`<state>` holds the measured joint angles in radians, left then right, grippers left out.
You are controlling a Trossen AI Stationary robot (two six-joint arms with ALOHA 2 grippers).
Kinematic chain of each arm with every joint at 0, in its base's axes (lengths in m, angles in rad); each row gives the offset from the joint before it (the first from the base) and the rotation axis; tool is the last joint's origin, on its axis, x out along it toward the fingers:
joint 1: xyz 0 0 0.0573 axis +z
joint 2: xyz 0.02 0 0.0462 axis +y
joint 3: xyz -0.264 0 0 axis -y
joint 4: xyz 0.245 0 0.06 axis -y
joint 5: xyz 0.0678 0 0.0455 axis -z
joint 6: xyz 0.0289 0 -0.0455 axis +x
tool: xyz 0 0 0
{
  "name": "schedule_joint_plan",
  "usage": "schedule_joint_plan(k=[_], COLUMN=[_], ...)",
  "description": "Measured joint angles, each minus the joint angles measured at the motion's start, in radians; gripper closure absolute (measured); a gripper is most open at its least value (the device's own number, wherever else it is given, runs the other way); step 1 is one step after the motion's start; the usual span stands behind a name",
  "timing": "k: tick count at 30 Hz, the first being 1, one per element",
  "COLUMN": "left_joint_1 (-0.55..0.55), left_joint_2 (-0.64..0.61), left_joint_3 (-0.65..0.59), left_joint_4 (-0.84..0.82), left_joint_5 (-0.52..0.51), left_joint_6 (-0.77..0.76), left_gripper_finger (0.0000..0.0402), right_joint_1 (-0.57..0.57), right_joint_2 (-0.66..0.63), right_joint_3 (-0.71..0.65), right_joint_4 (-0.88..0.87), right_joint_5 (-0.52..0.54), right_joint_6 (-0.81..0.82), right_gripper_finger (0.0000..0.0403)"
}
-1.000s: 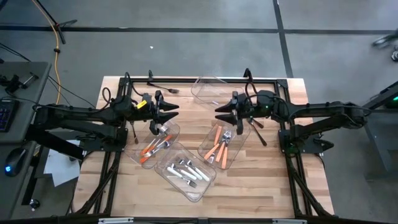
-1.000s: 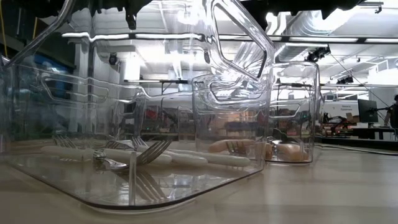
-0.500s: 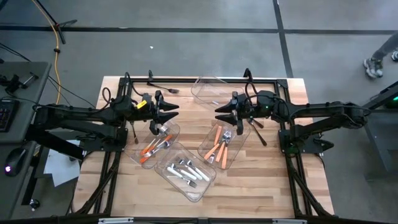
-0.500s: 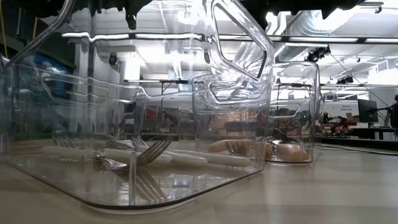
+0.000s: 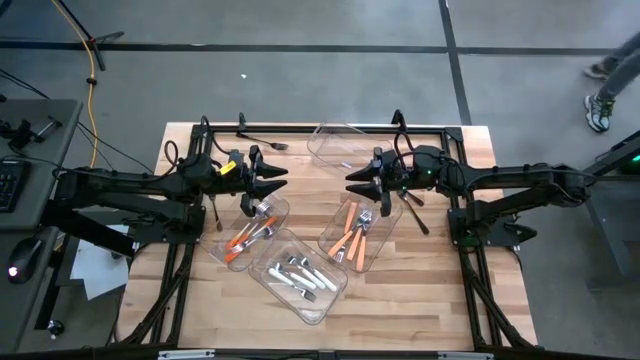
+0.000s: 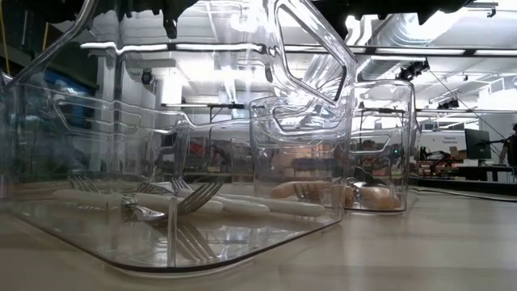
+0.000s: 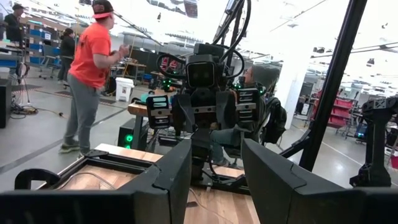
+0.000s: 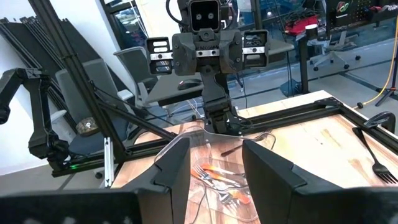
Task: Sort silverware by color (type)
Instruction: Put the black fork into the top transparent bin
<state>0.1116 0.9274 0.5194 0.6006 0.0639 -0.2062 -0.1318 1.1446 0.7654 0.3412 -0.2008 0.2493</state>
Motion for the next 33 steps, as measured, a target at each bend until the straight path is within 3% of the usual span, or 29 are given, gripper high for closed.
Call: schedule_joint_plan(k=[13,17,23,25,28,33], left_joint_1=[0.0,0.0,0.007,0.032,0.111,0.313], left_joint_2=[0.0,0.0,0.004,0.004,0.027,0.149], left_joint_3=[0.0,0.0,0.009,0.059,0.182,0.375], left_joint_4=[-0.001,-0.004,-0.032,-0.137,-0.432,-0.84], left_joint_5=[-0.018,-0.098,-0.324,-0.34,-0.348,-0.348], left_joint_6=[0.0,-0.034,-0.124,-0.127,-0.159,-0.151], left_gripper_finger=[0.0271,0.0271,0.0271,0.0271,0.0271,0.0271], right_joint_1=[0.0,0.0,0.0,0.0,0.0,0.0], right_joint_2=[0.0,0.0,0.001,0.001,0.001,0.001], right_joint_3=[0.0,0.0,0.0,0.0,0.0,0.0], right_joint_4=[0.0,0.0,0.0,0.0,0.0,-0.003], right_joint_5=[0.0,0.0,0.035,0.043,0.043,0.043], right_joint_6=[-0.003,-0.003,-0.003,-0.003,-0.003,-0.039], right_gripper_finger=[0.0274,0.0274,0.0274,0.0274,0.0274,0.0274])
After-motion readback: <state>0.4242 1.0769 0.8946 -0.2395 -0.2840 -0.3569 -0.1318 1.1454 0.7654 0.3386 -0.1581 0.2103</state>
